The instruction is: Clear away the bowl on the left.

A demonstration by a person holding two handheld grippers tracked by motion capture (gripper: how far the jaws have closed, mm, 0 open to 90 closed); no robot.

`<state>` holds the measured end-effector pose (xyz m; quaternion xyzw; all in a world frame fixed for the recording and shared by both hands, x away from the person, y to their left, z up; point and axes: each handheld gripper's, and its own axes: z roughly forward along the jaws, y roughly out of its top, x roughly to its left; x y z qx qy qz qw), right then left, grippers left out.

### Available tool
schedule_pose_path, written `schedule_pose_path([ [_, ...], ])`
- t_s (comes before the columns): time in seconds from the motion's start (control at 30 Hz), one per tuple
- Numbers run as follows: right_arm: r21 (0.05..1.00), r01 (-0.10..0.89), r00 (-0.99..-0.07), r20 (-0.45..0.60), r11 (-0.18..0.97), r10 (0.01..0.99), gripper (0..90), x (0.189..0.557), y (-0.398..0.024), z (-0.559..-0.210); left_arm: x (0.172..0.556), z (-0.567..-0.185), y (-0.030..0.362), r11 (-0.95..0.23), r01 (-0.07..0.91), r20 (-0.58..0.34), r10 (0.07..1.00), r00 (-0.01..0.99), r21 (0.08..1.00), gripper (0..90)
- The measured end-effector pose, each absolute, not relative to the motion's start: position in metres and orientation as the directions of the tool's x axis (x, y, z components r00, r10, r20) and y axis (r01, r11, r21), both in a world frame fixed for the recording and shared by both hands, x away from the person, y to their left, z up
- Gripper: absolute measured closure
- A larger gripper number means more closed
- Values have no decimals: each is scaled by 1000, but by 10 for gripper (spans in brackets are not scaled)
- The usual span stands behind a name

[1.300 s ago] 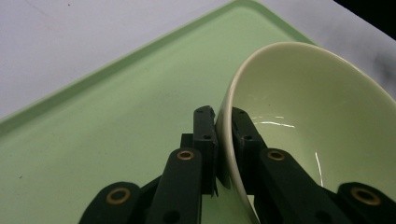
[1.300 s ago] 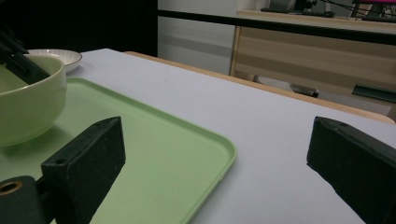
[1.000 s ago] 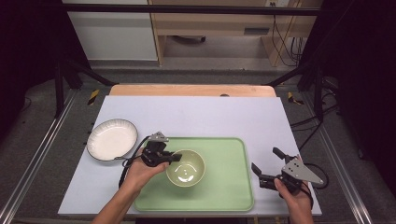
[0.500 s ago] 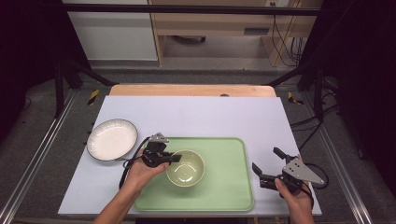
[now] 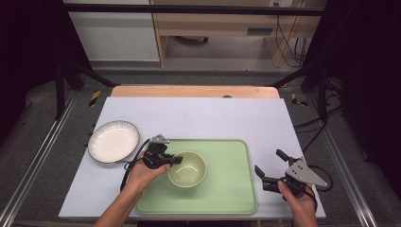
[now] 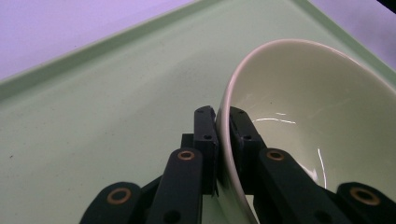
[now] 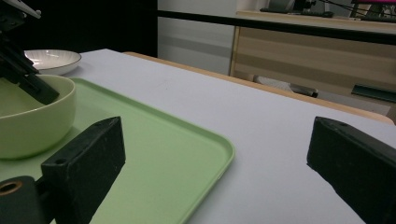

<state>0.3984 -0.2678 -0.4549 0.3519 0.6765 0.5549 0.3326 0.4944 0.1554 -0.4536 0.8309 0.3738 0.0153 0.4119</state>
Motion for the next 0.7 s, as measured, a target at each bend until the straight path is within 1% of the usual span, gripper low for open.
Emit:
schedule_pose_path([
  [0.27,986,104,-534,-57,133,844,45,398,-268,-455,495,-454,156,-380,601,-267,642,719,703,831],
  [0.7,987,105,-536,-46,121,843,45,399,-270,-456,497,-455,156,-391,584,-257,628,734,712,830],
])
